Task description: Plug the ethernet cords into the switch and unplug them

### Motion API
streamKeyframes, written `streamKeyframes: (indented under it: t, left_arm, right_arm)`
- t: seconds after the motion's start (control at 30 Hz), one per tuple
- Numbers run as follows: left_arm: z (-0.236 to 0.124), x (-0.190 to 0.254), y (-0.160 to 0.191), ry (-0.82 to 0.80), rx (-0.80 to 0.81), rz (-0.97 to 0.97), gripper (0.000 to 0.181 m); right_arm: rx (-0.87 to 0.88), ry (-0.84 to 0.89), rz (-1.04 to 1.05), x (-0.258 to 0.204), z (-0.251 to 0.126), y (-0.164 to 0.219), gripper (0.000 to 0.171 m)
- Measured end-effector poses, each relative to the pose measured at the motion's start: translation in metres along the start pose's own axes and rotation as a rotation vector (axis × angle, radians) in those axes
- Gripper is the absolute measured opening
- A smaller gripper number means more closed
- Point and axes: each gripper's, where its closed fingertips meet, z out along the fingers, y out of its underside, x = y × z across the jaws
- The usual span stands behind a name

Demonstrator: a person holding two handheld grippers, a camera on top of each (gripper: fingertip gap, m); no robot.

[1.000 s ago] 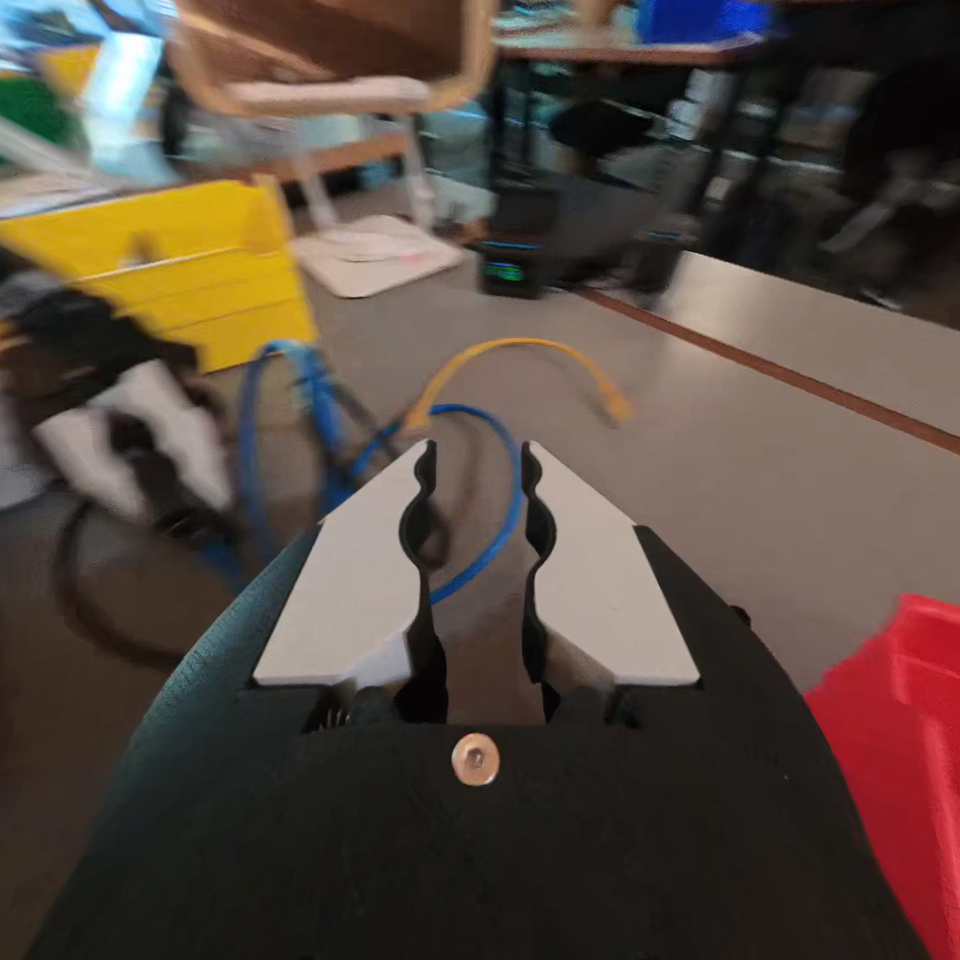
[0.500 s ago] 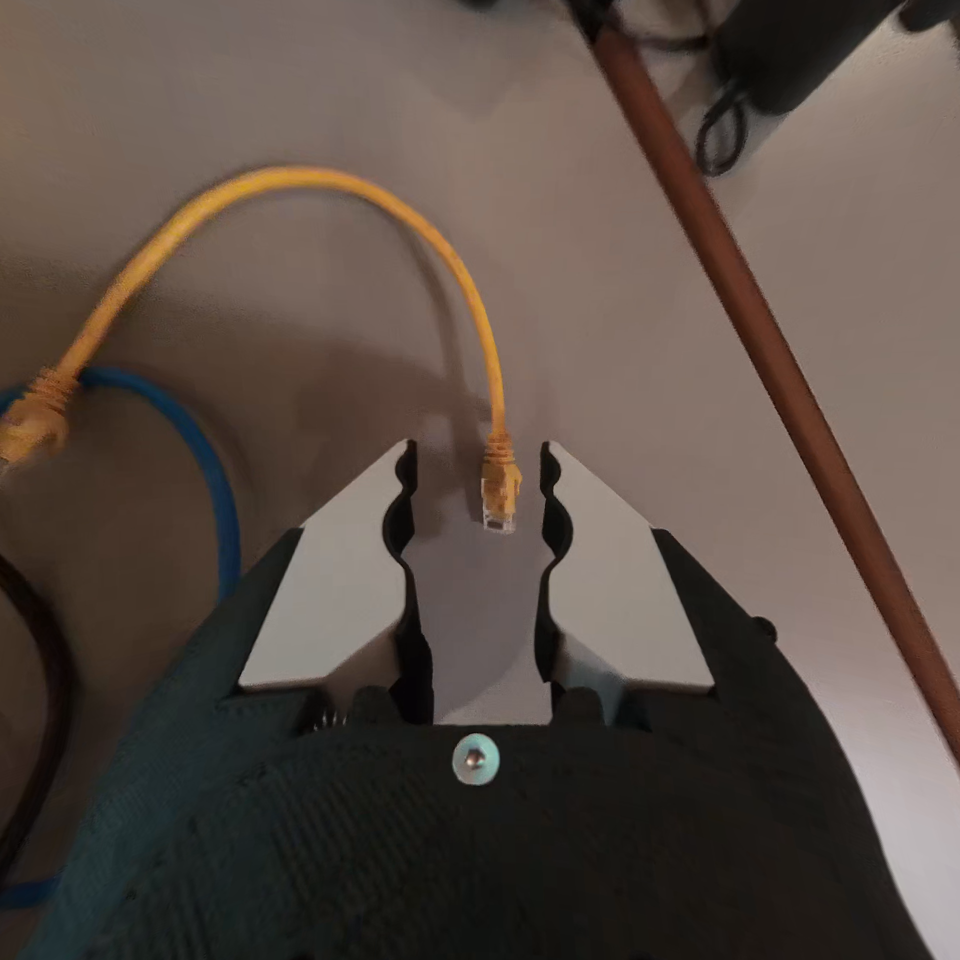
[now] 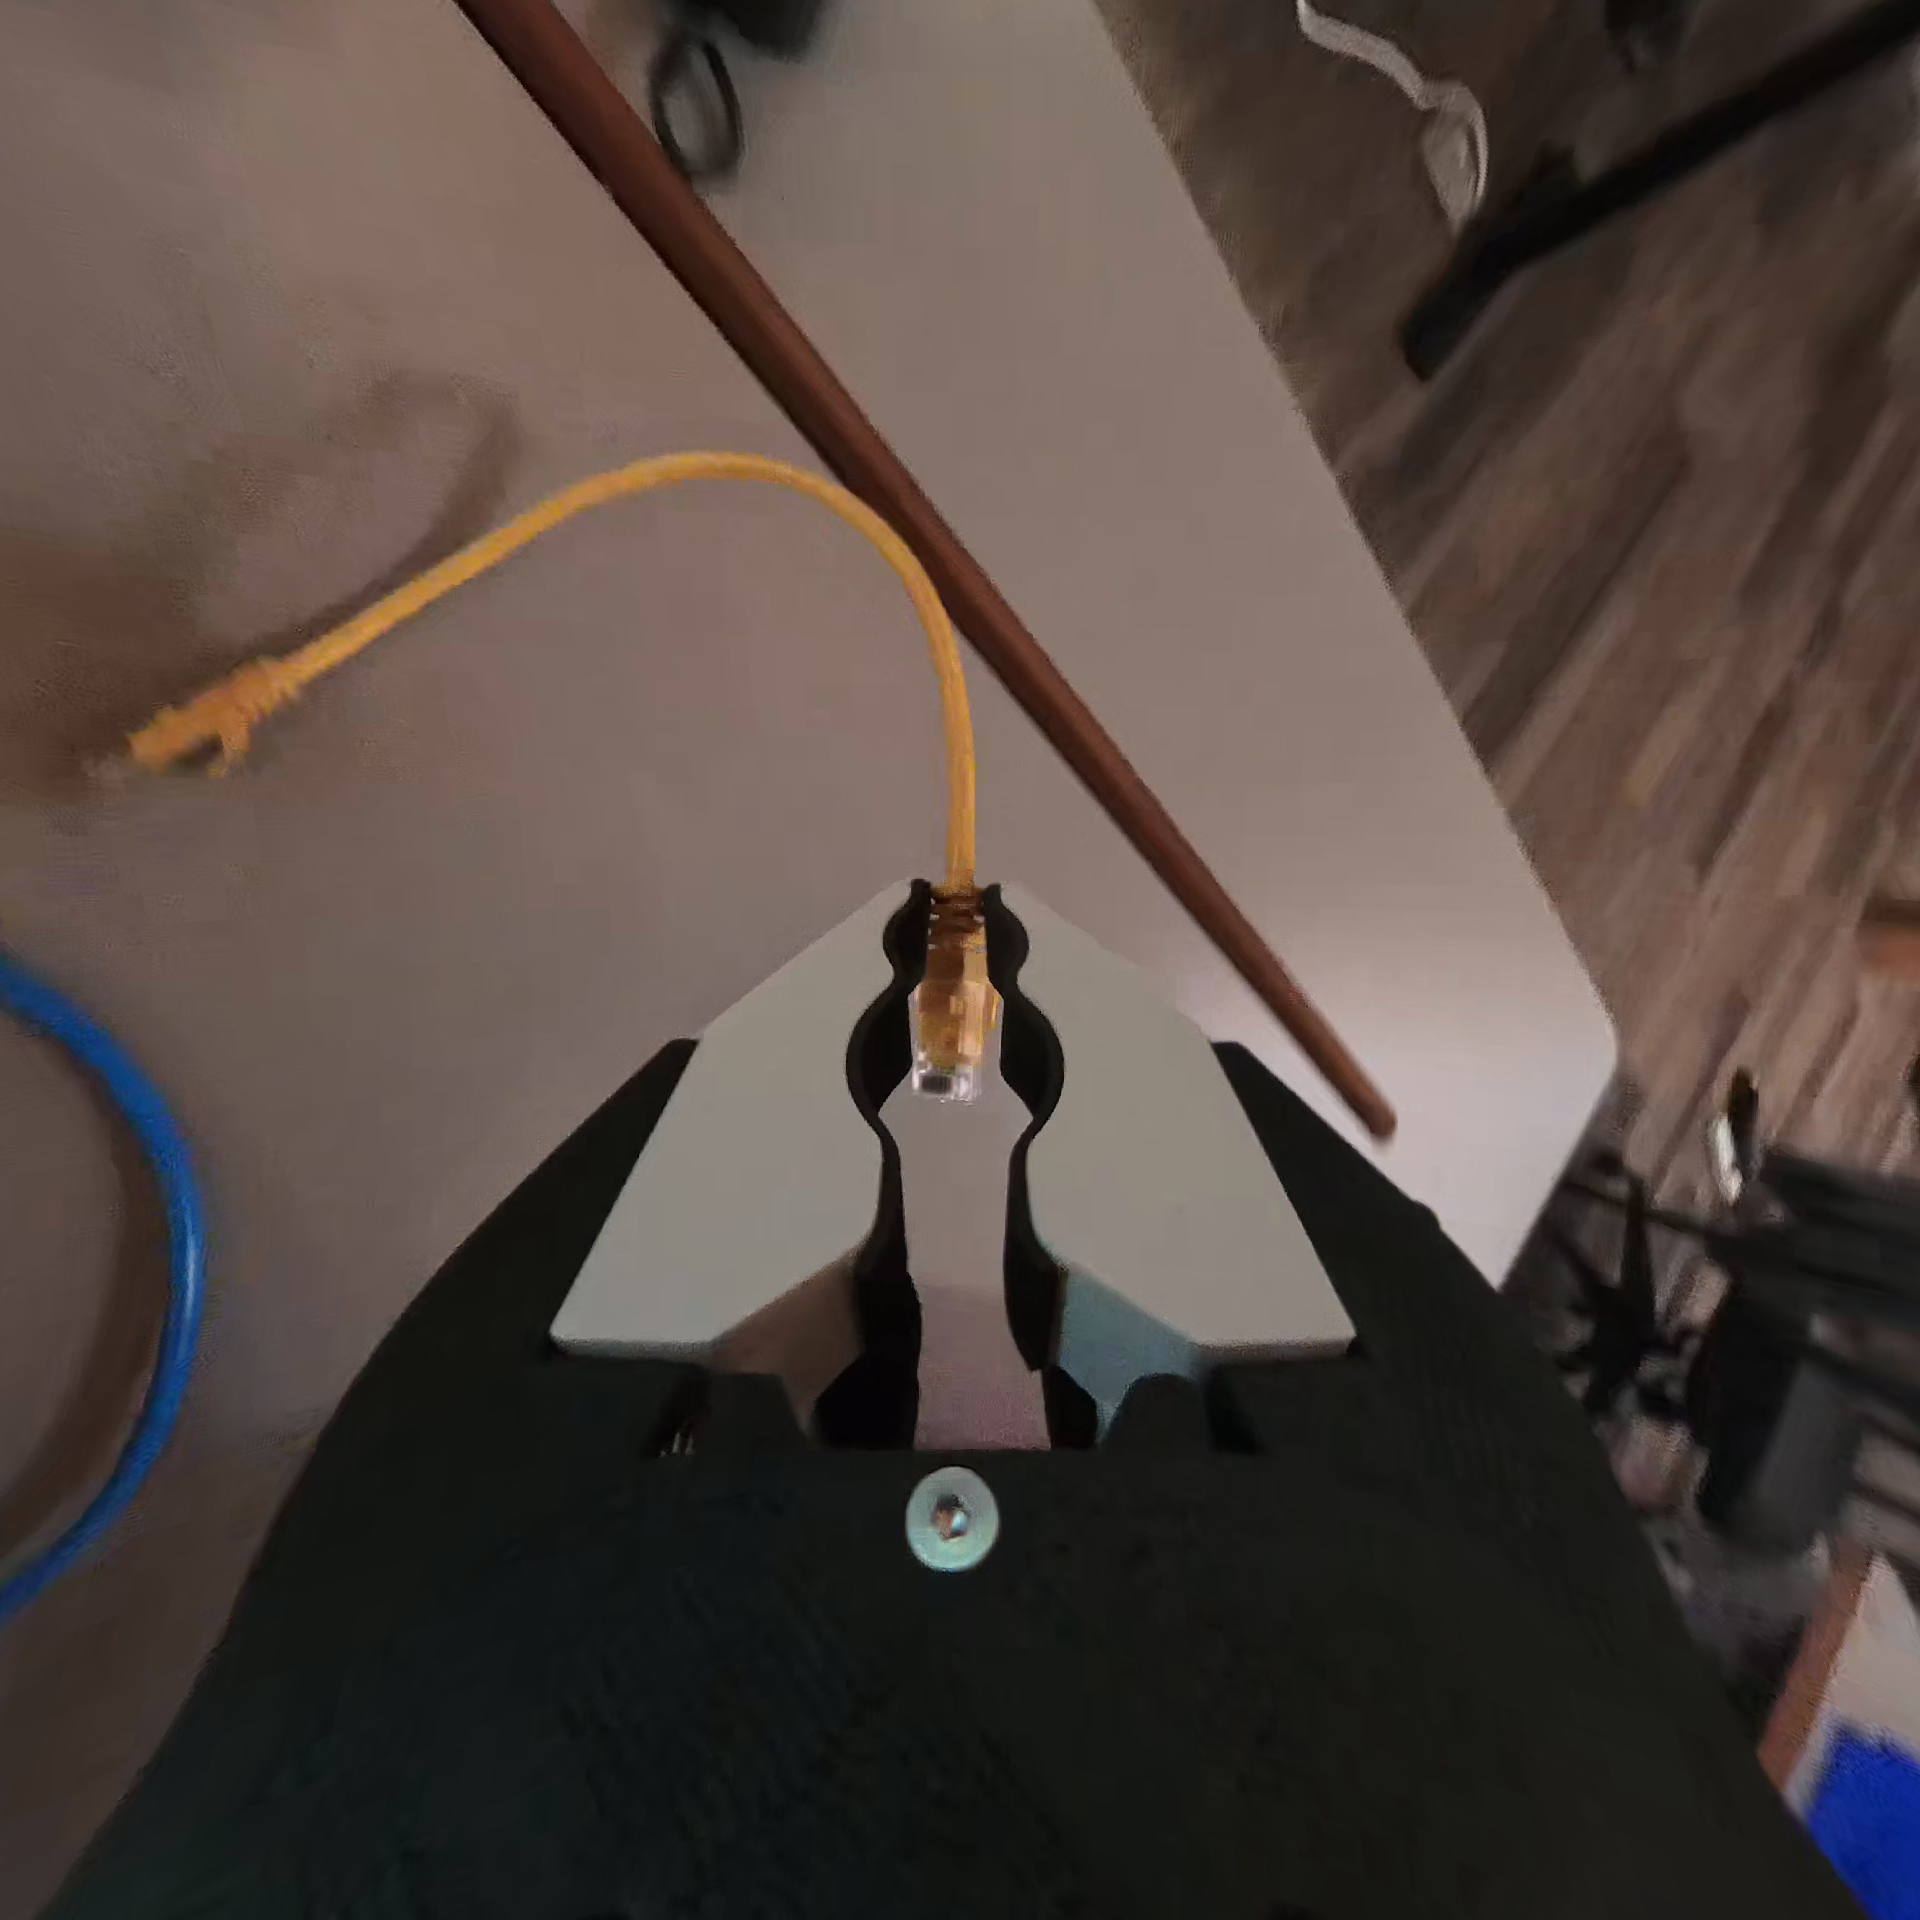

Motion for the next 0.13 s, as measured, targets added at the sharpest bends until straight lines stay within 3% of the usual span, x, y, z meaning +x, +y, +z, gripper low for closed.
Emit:
streamKeyframes:
  t: [0.03,0.13]
  left_arm:
    - [-0.001,-0.009,0.001,-0.058,-0.007,-0.008,0.022]
    - [-0.009,-0.037,0.006,-0.232,-0.038,-0.029,0.022]
  right_arm:
    - [-0.042,-0.003,0.027,0.002,-0.010,0.014,0.008]
    - [-0.110,-0.017,0.072,-0.008,-0.040,0.053,0.008]
